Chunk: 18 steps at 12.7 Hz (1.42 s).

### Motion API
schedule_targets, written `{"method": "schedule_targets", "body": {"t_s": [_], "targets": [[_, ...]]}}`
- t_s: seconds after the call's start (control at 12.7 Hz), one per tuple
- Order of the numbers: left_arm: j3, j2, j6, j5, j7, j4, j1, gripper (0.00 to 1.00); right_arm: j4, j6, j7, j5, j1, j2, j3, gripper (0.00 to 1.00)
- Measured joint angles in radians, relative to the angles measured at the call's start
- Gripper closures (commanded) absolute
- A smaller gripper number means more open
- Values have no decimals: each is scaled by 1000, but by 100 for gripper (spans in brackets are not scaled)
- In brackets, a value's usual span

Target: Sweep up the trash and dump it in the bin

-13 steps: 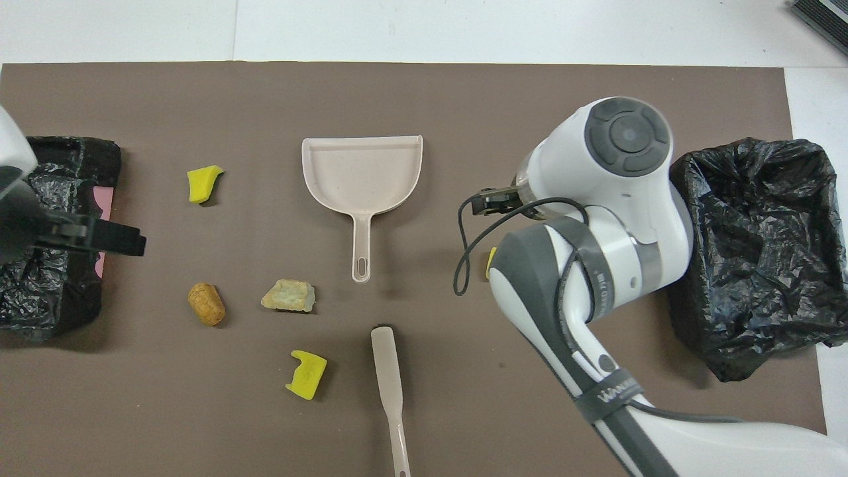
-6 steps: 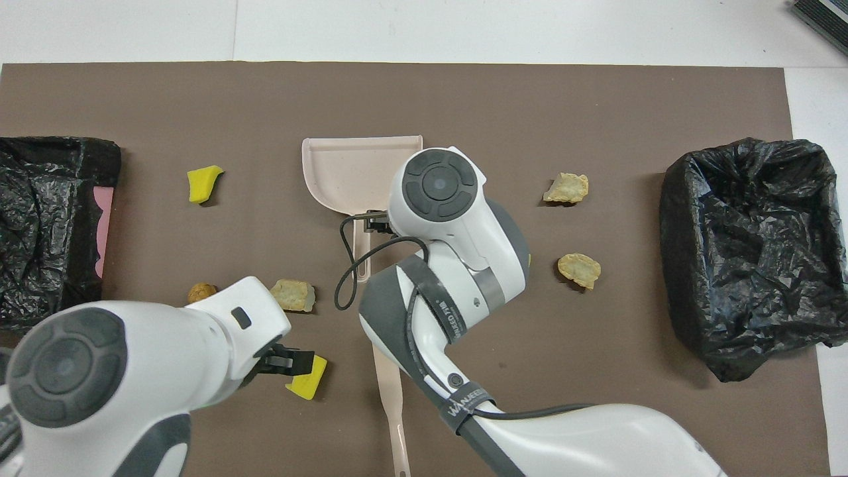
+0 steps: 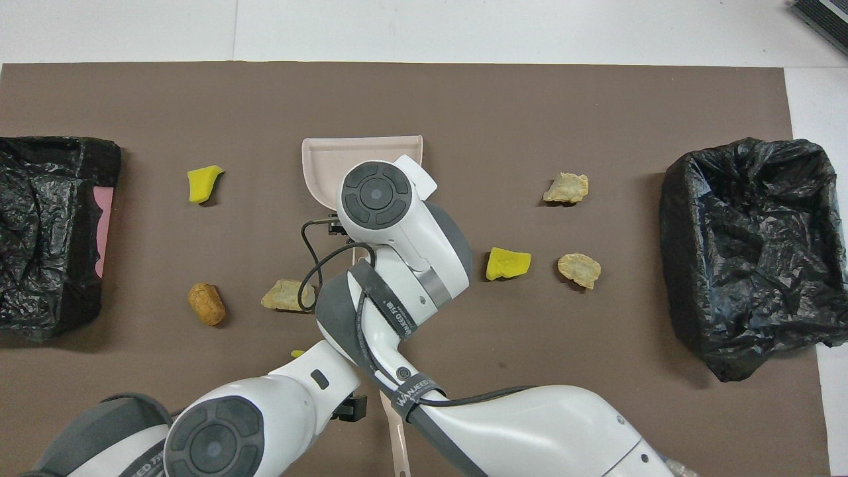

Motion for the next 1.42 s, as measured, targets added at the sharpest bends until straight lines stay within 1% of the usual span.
{"method": "schedule_targets", "body": {"t_s": [0.08,0.16,0.24,0.32,0.39,0.63,0.87,1.03,1.11,1.18,1.34,1.42], "targets": [[0,-1,11,0,-42,-12,-27,0,2,0,0,-1,4,11,-1,8],[0,-1,43,0,-86,-33,-62,0,2,0,0,-2,8,18,-1,24],[-1,1,84,0,-131,-59,-99,0,2,0,0,-3,13,24,-1,49],[-1,7,118,0,-182,-83,-135,0,2,0,0,-4,19,28,-1,69],[-1,18,148,0,-228,-99,-168,0,3,0,0,-4,24,30,-1,100],[-1,69,220,0,-321,-107,-247,0,6,0,0,-5,28,30,-1,100],[-1,138,272,0,-364,-109,-292,16,21,0,0,-4,19,29,-6,100],[-1,169,292,0,-369,-109,-302,21,30,0,0,-4,2,19,-7,100],[-1,173,293,-1,-369,-109,-304,25,32,0,0,-4,-9,8,-7,100],[-1,173,293,-9,-369,-109,-311,26,32,0,-7,-4,-20,-3,-8,100],[-2,174,311,-33,-369,-119,-331,32,33,-5,-64,-4,-54,-29,-9,100],[-2,175,322,-38,-369,-126,-334,37,33,-12,-108,-4,-74,-44,-9,100]]}}
